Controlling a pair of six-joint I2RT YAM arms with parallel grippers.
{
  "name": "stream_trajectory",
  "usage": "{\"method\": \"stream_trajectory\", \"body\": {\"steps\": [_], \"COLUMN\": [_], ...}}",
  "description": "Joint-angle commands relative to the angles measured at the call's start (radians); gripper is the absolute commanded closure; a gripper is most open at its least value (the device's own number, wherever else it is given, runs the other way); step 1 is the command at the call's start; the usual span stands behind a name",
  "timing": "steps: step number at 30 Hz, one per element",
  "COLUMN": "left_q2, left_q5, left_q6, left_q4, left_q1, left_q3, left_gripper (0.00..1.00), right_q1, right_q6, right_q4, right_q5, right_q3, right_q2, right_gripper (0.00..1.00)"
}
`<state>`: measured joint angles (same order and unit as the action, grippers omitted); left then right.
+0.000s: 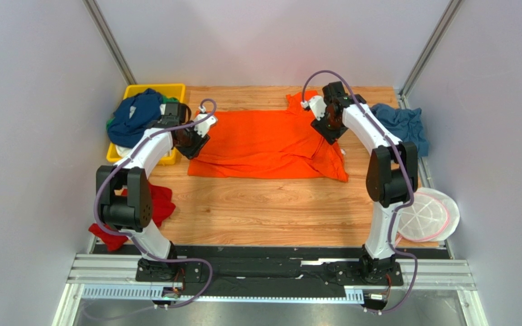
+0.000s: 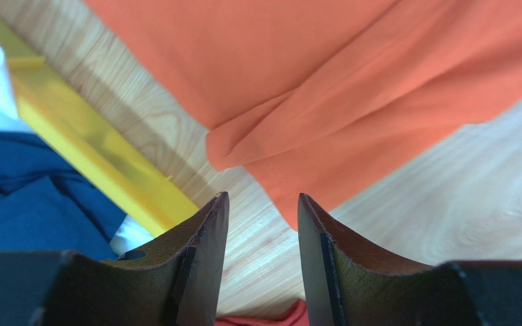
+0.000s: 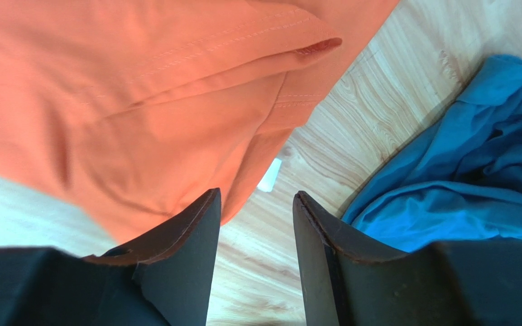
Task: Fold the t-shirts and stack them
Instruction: Fold the flattened tshirt in 1/3 of the way
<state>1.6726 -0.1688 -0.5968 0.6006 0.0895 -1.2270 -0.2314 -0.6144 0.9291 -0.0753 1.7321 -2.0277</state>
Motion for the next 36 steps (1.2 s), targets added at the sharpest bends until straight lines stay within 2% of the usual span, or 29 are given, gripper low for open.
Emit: {"method": "stream_trajectory", "body": {"steps": [1,9,12,17,36], "left_q2": [-0.01,0.058,0.052,0.049,0.065], "left_q5": [-0.162,-0.189,-0.169,-0.133,-0.109], "left_q6": [-0.038,-0.031,-0.031,-0.047,-0.051], "left_q4": [0.065,0.082,0.07,0.059,0.045], "left_q1": [0.001,0.013,0.015,0.015,0.015], "left_q3": [-0.064,-0.109,-0.097,-0.074,-0.051], "left_gripper": [0.49,0.5,0.5,0.5,0.5], "right_q1": [-0.025,-0.121,-0.138,-0.141,-0.143], "right_q6": [0.077,0.105,0.105,0.097,0.045], "right_q4": [-0.006,0.034,0.02,0.007,-0.023], "right_q5": [0.132,0.184,0.178,0.192,0.147], "right_q3": [-0.012,-0.029,-0.026,-0.013,0.037], "right_q2": [0.121,0.086,0.049,-0.005,-0.117], "right_gripper": [0.52,0.51,0.42,0.41,0.53]}}
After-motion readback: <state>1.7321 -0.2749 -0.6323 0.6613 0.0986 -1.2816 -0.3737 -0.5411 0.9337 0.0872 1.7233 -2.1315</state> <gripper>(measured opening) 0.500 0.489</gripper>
